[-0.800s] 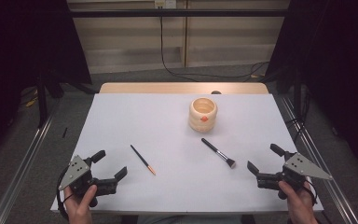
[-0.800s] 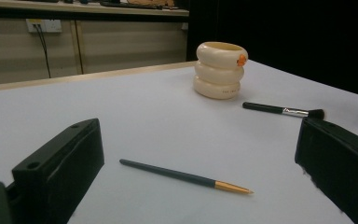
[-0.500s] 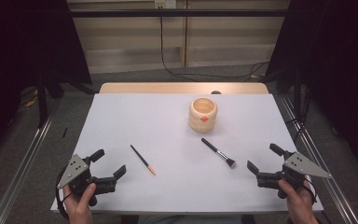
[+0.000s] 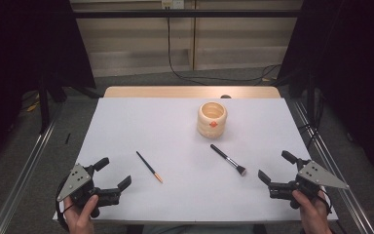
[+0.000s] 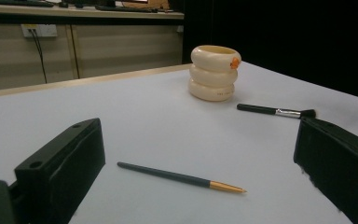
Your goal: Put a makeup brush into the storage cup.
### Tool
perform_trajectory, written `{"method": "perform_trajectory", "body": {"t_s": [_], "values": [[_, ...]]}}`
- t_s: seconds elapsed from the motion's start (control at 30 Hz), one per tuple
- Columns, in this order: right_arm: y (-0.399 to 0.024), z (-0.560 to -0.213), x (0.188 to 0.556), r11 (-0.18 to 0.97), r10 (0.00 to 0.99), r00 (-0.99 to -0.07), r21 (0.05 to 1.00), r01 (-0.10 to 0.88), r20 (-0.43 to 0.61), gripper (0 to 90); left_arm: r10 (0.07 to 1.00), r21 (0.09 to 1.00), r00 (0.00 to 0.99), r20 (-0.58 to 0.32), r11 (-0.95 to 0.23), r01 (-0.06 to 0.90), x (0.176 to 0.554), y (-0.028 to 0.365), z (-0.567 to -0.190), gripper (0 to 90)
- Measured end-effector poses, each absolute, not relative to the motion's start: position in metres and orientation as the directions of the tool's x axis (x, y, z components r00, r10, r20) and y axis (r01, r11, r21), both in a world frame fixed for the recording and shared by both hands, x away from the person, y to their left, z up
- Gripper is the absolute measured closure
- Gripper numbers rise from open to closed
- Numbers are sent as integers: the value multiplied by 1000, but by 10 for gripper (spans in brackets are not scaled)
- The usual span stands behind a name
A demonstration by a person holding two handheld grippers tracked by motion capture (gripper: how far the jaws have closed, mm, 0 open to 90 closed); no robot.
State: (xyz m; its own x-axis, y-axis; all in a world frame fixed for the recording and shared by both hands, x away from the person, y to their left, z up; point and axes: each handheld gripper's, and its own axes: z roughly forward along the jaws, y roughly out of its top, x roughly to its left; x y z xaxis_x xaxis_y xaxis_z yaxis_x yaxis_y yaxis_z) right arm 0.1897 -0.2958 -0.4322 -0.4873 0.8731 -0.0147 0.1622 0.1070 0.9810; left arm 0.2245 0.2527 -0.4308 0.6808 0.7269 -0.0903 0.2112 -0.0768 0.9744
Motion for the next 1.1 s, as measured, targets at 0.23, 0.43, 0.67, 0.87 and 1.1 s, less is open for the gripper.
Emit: {"method": "perform_trajectory", "body": {"t_s": [0.23, 0.43, 0.67, 0.87, 1.1], "values": [[-297, -433, 191, 98, 874, -486, 980, 172, -2, 0, 720, 975, 688, -89, -78, 207, 235, 248, -425, 19], [-299, -433, 191, 94, 874, -485, 981, 169, 0, 0, 738, 971, 668, -91, -82, 223, 241, 245, -417, 20], [-297, -434, 192, 101, 870, -493, 978, 183, 2, 0, 727, 975, 678, -107, -56, 214, 252, 242, -404, 24], [-298, -434, 192, 99, 870, -493, 977, 187, 6, 0, 702, 977, 704, -105, -58, 204, 263, 238, -395, 23], [-297, -433, 191, 100, 872, -490, 980, 175, -1, 0, 680, 976, 727, -98, -78, 204, 270, 229, -390, 23]]}}
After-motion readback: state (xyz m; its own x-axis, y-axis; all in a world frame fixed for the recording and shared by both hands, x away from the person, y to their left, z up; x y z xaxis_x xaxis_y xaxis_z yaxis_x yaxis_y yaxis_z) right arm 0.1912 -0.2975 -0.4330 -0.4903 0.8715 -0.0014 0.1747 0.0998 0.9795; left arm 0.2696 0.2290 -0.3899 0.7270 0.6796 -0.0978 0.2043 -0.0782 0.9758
